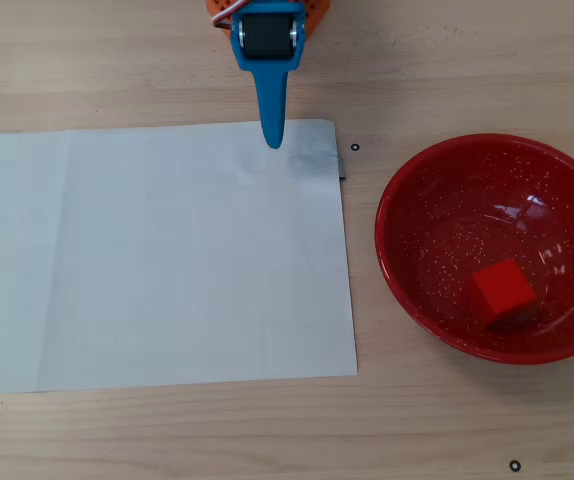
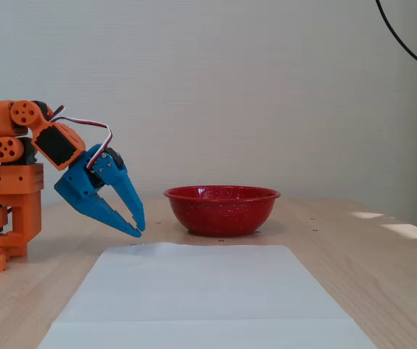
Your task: Grasp the red cube and put it in the red bowl
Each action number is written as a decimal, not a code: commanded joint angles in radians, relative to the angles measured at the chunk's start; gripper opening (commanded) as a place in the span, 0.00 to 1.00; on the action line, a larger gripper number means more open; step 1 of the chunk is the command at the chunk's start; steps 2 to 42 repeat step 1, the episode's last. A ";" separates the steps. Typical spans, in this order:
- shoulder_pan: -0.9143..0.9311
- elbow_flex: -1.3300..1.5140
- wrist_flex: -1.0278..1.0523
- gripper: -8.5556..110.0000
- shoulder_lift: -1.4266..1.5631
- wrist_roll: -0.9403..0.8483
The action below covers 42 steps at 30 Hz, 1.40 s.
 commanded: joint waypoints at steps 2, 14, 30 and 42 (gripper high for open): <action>-0.031 0.012 0.000 0.08 0.021 -0.020; -0.031 0.012 0.000 0.08 0.021 -0.020; -0.031 0.012 0.000 0.08 0.021 -0.020; -0.031 0.012 0.000 0.08 0.021 -0.020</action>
